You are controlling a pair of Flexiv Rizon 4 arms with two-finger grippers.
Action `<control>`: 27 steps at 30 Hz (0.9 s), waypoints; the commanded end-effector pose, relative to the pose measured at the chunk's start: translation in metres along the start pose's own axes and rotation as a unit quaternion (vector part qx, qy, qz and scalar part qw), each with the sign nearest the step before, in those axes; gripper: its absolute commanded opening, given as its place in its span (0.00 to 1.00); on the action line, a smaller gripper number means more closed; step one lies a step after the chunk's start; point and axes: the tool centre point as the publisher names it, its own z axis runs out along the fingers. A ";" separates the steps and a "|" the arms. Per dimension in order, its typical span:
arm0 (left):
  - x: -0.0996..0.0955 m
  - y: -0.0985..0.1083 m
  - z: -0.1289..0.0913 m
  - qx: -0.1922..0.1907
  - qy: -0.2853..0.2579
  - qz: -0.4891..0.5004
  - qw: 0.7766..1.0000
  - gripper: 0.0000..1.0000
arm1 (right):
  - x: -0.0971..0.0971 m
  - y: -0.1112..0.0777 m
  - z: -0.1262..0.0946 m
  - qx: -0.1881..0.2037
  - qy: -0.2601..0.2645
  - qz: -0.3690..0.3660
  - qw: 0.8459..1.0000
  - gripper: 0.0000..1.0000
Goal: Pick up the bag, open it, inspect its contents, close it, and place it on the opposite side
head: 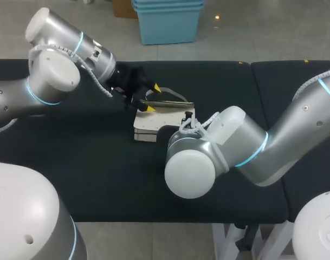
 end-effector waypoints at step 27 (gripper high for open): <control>-0.024 0.021 0.036 -0.015 0.000 -0.049 0.999 0.00 | 0.004 -0.004 0.001 -0.010 -0.044 0.000 0.999 0.00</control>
